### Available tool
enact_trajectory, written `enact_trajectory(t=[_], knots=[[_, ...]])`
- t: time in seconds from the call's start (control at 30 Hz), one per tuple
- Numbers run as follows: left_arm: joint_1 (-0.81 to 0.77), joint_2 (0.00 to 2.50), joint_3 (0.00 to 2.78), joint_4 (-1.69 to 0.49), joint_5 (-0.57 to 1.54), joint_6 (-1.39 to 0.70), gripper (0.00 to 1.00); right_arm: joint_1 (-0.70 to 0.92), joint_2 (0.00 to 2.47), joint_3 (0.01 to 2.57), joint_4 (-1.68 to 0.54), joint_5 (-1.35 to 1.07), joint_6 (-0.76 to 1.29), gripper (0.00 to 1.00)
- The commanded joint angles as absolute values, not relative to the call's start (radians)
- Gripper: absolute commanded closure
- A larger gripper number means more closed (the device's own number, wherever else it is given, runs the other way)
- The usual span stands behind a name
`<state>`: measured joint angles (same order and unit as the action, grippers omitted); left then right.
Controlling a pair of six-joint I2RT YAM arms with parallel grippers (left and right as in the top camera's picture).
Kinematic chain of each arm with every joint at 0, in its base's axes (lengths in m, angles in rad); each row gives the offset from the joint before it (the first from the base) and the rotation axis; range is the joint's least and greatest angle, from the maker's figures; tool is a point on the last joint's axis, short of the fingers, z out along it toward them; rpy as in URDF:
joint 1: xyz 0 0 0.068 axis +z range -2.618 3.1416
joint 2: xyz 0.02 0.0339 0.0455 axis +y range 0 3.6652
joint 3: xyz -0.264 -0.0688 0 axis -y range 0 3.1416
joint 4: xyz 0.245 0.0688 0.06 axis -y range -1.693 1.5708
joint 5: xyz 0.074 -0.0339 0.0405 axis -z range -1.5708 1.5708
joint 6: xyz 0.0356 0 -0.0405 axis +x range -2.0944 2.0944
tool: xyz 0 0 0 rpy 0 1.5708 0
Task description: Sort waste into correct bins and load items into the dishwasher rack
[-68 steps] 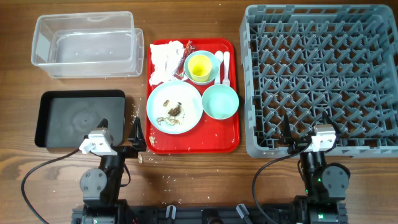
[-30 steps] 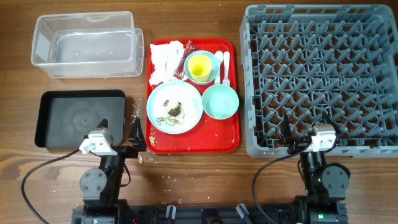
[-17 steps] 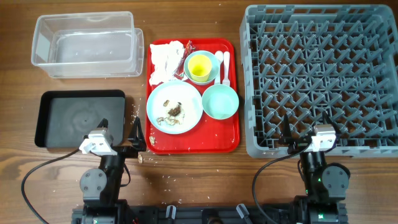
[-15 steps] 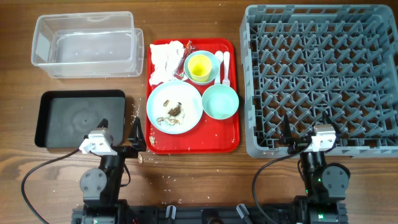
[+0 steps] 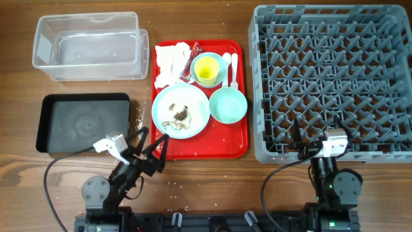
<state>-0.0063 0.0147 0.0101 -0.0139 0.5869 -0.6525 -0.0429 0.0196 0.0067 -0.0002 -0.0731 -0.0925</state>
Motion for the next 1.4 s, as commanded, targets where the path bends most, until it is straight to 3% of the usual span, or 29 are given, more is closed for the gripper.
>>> enact_trajectory(t=[0.0,0.33,0.6,0.9,1.03,1.27,1.37], knots=[[-0.003,0.014,0.006,0.039,0.738,-0.715,0.00,-0.048,0.021,0.005,0.002,-0.060,-0.102,0.00],[-0.002,0.014,0.006,0.153,0.748,-0.697,0.00,-0.048,0.021,0.005,0.002,-0.060,-0.103,0.00],[-0.002,0.068,0.006,-0.016,0.535,-0.540,0.00,-0.048,0.021,0.005,0.002,-0.060,-0.103,0.00],[-0.002,0.250,0.210,-0.030,0.533,-0.444,0.00,-0.048,0.021,0.005,0.002,-0.060,-0.103,0.00],[-0.003,0.416,0.385,-0.171,0.510,-0.349,0.00,-0.048,0.021,0.005,0.002,-0.060,-0.103,0.00],[-0.003,0.848,0.856,-0.657,0.455,-0.291,0.00,-0.048,0.021,0.005,0.002,-0.060,-0.102,0.00],[-0.003,0.983,0.963,-0.738,0.478,-0.296,0.00,-0.048,0.021,0.005,0.002,-0.060,-0.103,0.00]])
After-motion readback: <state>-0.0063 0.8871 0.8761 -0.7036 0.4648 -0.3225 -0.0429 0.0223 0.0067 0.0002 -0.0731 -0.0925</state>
